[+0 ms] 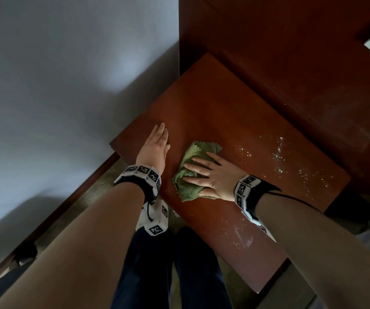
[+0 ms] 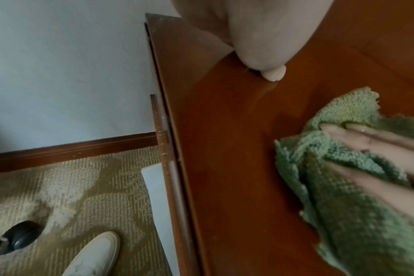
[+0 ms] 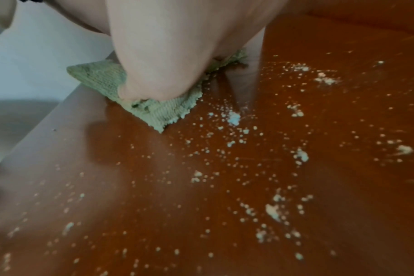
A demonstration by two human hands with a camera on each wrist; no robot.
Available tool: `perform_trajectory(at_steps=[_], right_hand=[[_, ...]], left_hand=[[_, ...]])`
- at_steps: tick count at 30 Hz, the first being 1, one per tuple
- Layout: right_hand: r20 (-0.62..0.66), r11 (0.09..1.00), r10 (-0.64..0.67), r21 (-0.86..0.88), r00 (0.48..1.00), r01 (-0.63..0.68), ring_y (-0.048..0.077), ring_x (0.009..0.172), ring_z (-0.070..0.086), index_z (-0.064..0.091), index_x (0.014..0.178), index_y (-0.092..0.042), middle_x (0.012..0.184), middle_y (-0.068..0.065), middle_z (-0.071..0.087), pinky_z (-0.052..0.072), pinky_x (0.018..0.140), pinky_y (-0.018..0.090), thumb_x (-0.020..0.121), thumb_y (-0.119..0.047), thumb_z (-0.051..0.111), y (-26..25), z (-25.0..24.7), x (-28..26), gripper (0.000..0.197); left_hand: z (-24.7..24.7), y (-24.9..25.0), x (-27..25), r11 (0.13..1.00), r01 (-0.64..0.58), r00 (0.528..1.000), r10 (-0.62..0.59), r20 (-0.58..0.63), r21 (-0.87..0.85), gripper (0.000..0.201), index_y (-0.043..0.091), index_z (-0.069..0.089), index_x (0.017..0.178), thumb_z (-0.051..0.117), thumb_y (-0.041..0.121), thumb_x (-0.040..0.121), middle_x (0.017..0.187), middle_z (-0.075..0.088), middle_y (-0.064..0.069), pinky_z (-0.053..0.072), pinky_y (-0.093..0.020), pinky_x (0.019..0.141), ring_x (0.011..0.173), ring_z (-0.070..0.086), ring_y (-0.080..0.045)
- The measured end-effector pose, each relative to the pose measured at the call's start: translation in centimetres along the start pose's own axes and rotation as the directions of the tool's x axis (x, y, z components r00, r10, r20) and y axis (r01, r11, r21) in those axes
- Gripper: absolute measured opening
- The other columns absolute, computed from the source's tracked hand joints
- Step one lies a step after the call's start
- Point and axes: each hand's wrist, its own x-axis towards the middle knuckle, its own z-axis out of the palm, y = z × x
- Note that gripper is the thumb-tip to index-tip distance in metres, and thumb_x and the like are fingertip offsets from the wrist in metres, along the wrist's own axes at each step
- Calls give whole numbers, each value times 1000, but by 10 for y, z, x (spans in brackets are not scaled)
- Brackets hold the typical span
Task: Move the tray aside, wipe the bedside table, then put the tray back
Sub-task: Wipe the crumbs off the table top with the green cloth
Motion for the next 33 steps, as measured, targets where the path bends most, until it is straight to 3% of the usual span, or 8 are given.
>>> perform_trajectory(at_steps=[3, 6, 8, 12, 16, 23, 33], right_hand=[[-14, 999, 33, 24, 999, -32, 25, 142, 27, 28, 145, -36, 155, -3, 28, 0, 113, 46, 90, -55, 14, 9, 2, -3, 60], [-71, 999, 50, 19, 996, -49, 24, 147, 2, 7, 148, -38, 154, -7, -8, -15, 113, 45, 90, -56, 4, 17, 2, -6, 60], [-58, 997, 76, 20, 995, -75, 22, 147, -9, -3, 148, -39, 147, -9, -22, -17, 112, 44, 90, -56, 5, 24, 1, -10, 61], [-56, 992, 122, 38, 991, -120, 22, 147, -8, -3, 148, -38, 156, -7, -15, -12, 114, 45, 88, -57, 4, 39, -2, -17, 64], [-10, 979, 194, 64, 981, -193, 21, 146, -14, -10, 147, -39, 148, -9, -27, -11, 116, 45, 86, -58, 3, 59, -2, -27, 65], [17, 934, 334, 130, 943, -333, 20, 146, -15, -13, 146, -38, 158, -5, -17, -7, 118, 47, 87, -60, 3, 93, 1, -43, 65], [25, 805, 552, 243, 833, -541, 20, 147, -9, -11, 147, -38, 159, -4, -14, 1, 119, 47, 94, -58, 10, 127, 9, -58, 61]], left_hand=[[1, 9, 5, 1000, 18, 1000, -18, 4, 3, 48, 3, 24, 147, 33, 17, 102, 160, 13, -6, 10, -25, 119, 149, 7, -19], [2, 19, 10, 1000, 17, 1000, -17, 8, 8, 48, 2, 25, 146, 34, 18, 102, 160, 13, -7, 12, -27, 120, 149, 9, -19], [2, 26, 15, 999, 12, 1000, -13, 28, 33, 49, 3, 23, 147, 33, 20, 102, 160, 11, -6, 11, -27, 120, 149, 7, -19], [3, 39, 25, 996, -19, 997, 12, 75, 91, 53, 6, 19, 149, 33, 27, 102, 161, 6, -2, 11, -28, 120, 149, 4, -16], [6, 52, 35, 993, -27, 996, 18, 87, 113, 56, 7, 18, 149, 34, 32, 101, 161, 5, -2, 13, -29, 121, 149, 4, -16], [6, 69, 50, 990, -10, 994, -5, 105, 141, 62, 9, 13, 150, 33, 39, 100, 161, 1, -1, 10, -30, 121, 149, 1, -16], [6, 86, 62, 986, 6, 992, -27, 122, 166, 65, 10, 9, 150, 32, 43, 99, 161, -3, -1, 2, -29, 121, 149, -3, -15]])
